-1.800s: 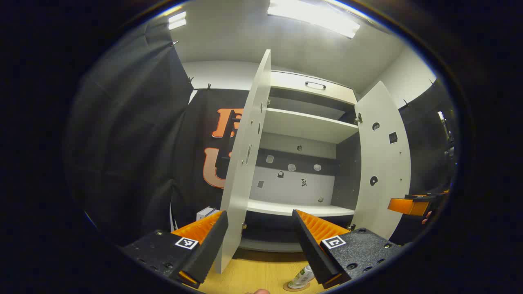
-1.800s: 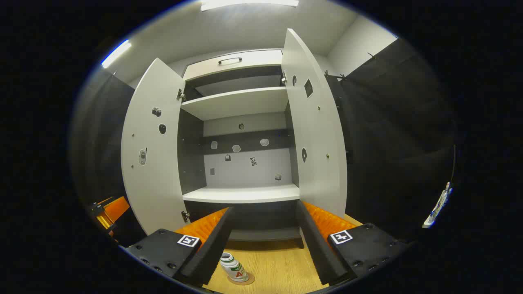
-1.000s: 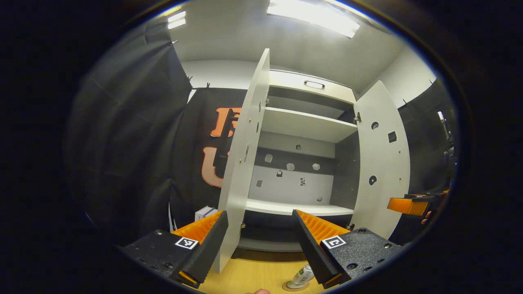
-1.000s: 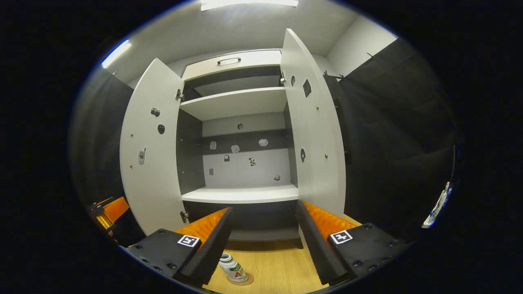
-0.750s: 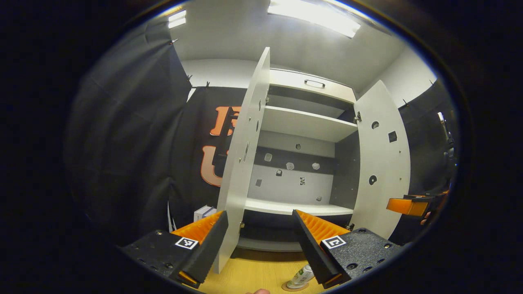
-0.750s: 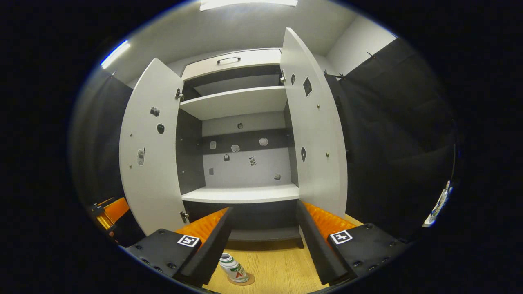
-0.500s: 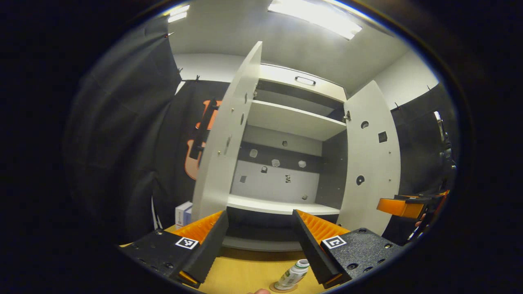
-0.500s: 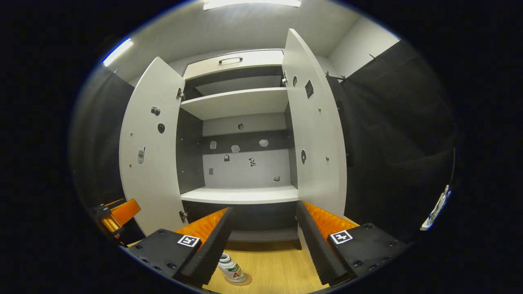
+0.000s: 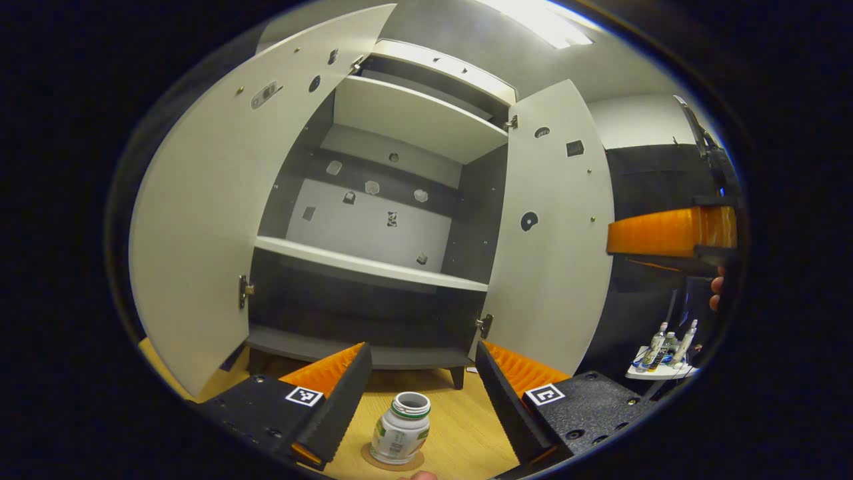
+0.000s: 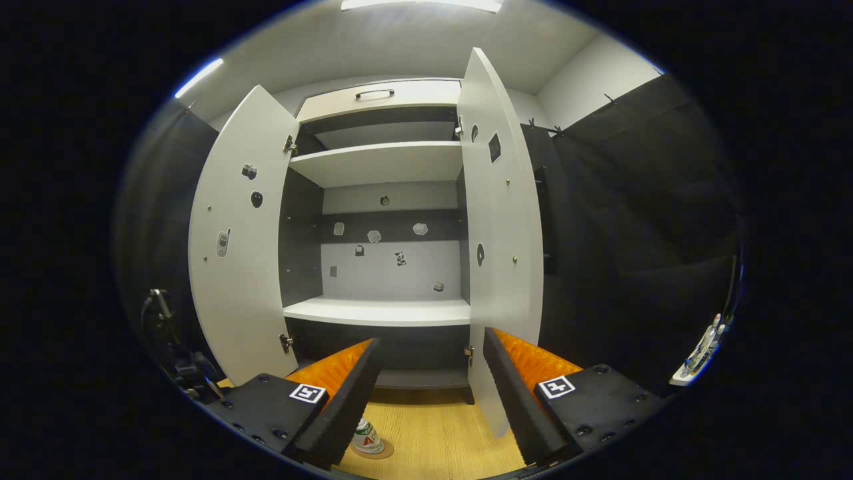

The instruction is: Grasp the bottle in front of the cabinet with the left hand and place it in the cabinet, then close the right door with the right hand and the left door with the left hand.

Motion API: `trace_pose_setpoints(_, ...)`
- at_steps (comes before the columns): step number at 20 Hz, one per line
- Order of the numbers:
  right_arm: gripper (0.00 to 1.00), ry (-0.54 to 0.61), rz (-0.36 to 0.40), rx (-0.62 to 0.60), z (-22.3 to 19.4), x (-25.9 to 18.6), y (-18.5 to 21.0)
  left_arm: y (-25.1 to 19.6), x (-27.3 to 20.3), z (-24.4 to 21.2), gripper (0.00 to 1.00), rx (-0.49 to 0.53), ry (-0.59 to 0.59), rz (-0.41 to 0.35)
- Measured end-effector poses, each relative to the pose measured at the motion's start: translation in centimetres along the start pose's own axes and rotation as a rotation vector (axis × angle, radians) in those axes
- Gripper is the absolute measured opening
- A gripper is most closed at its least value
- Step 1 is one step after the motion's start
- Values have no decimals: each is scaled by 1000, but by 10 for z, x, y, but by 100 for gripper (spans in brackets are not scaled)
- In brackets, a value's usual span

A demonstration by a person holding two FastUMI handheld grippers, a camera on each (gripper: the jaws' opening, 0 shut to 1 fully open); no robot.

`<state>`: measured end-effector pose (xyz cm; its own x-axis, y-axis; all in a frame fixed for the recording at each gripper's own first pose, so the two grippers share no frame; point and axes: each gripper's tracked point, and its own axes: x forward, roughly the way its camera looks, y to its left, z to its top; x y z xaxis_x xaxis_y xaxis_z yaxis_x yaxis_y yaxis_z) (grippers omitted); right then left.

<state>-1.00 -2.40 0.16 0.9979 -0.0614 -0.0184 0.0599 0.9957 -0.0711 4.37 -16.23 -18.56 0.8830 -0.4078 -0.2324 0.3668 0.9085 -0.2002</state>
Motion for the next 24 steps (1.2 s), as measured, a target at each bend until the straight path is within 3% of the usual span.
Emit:
trace_pose_setpoints(3,99,21,-13,-4,-6,-3,-4,17,11,-47,95,83,58,60)
trace_pose_setpoints(5,99,34,-16,2,-9,-3,-5,14,16,-74,95,110,95,43)
trace_pose_setpoints(12,99,66,-25,-18,-16,-4,-8,21,17,-130,95,103,168,93)
trace_pose_setpoints(15,99,94,8,-19,-19,-2,-6,27,12,-150,95,84,203,134)
trace_pose_setpoints(18,100,97,64,-25,-19,3,-7,22,7,-153,95,77,199,146)
trace_pose_setpoints(21,100,93,134,-24,-17,8,-11,25,2,-133,72,110,153,218)
trace_pose_setpoints(24,99,96,203,-17,-19,13,-21,20,-7,-109,71,103,143,284)
